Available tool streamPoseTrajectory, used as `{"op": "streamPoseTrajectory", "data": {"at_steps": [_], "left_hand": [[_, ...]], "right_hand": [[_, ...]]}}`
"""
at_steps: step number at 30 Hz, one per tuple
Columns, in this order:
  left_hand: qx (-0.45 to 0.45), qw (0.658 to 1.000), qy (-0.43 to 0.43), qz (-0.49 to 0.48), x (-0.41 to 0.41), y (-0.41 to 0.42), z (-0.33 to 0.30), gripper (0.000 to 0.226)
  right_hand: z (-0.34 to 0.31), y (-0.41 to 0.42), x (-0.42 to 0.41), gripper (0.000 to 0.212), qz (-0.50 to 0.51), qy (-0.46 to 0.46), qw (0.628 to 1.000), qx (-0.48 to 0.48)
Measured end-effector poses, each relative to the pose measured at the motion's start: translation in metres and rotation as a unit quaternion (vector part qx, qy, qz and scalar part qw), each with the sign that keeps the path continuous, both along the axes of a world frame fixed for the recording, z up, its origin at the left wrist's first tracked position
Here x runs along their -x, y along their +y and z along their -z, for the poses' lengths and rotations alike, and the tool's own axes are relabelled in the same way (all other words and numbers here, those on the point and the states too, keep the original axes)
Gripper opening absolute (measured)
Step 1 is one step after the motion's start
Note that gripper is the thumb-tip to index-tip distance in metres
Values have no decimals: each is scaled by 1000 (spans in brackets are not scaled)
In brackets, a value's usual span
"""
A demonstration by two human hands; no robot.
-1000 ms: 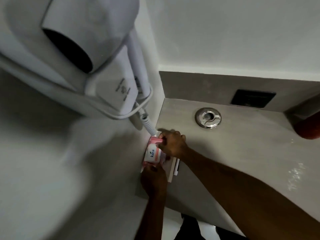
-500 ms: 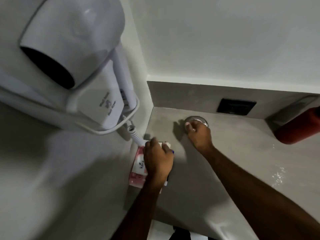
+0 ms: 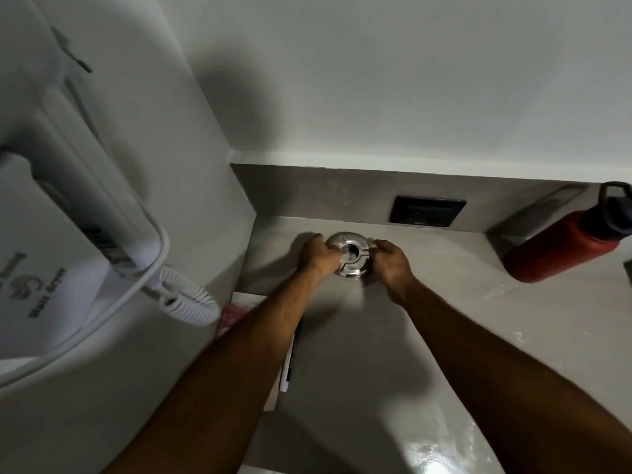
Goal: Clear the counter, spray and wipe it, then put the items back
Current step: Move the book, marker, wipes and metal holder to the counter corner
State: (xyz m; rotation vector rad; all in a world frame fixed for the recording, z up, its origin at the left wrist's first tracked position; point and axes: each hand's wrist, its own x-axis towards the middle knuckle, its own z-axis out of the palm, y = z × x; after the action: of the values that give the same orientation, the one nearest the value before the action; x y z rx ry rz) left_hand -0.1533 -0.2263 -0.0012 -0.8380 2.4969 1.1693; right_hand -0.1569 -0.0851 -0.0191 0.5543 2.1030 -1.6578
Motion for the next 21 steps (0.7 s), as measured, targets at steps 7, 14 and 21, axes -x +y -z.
{"op": "streamPoseTrajectory", "data": {"at_steps": [7,14,21], "left_hand": [[117,985,89,-91,-38,-56,-15,26],[235,971,43,-15,-79,-94,-32,27],[197,979,9,-54,-96,-92,-23,26]], "right_hand": [[-20,-81,-9,32,-85,5,994,62],[-31,-150,-40,35,-214,-1,977,26],[-30,-146,-56,39,-220,-32,972,72]]}}
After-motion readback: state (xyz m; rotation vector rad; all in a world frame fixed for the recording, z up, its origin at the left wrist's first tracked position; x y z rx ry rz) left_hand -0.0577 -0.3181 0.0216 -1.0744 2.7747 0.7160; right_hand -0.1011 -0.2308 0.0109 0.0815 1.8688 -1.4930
